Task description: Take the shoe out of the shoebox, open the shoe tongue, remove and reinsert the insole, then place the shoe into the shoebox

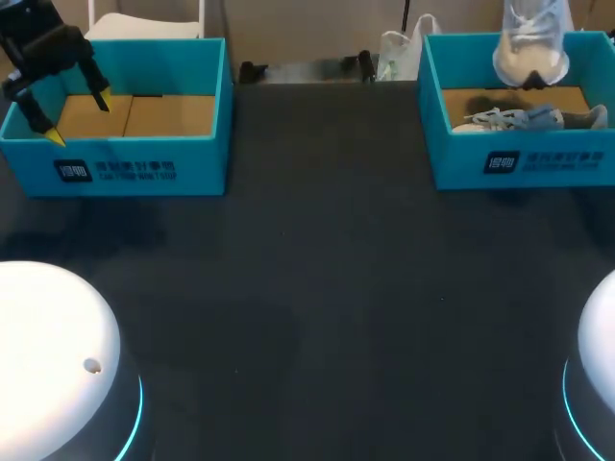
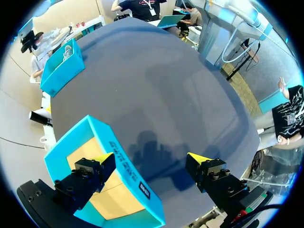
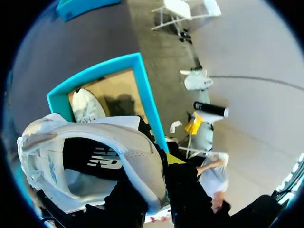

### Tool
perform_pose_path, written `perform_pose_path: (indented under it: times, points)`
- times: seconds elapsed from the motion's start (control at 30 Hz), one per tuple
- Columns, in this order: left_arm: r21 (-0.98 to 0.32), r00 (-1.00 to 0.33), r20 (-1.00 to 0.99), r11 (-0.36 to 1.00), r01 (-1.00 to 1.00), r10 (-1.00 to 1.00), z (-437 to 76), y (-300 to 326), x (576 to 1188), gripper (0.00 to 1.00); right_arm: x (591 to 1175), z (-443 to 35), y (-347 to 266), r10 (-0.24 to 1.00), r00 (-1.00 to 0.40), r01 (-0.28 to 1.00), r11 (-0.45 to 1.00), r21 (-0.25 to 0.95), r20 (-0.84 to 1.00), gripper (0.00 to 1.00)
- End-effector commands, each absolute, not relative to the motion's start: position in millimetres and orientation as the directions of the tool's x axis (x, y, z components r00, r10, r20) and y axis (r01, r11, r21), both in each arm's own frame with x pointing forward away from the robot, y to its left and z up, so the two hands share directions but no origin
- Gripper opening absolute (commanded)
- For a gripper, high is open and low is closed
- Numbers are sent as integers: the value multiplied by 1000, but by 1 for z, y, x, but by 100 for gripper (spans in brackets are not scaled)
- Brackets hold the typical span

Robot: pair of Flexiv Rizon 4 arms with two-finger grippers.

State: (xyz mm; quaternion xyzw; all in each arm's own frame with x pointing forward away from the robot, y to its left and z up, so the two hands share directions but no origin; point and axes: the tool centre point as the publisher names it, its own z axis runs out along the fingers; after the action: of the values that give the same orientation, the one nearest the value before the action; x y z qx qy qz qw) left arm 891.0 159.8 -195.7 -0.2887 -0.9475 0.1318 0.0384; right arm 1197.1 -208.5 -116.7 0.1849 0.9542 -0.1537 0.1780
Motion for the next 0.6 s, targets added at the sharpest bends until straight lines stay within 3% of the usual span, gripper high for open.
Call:
perform_pose_path:
  times: [0.03,0.1,0.6]
  points:
    - [-270,-830,-2,799,538,558,-196,160,891,100,1180,-113,-207,567,-684,699,689,-191,-460,0]
    - [-270,-830,-2,799,538,558,-196,160,891,100,1171,-113,-207,664,-593,789,592,-165,-455,0]
    - [-270,-830,-2,799,538,558,-196,160,891,100,1171,-113,-207,664,-593,789,592,-165,-455,0]
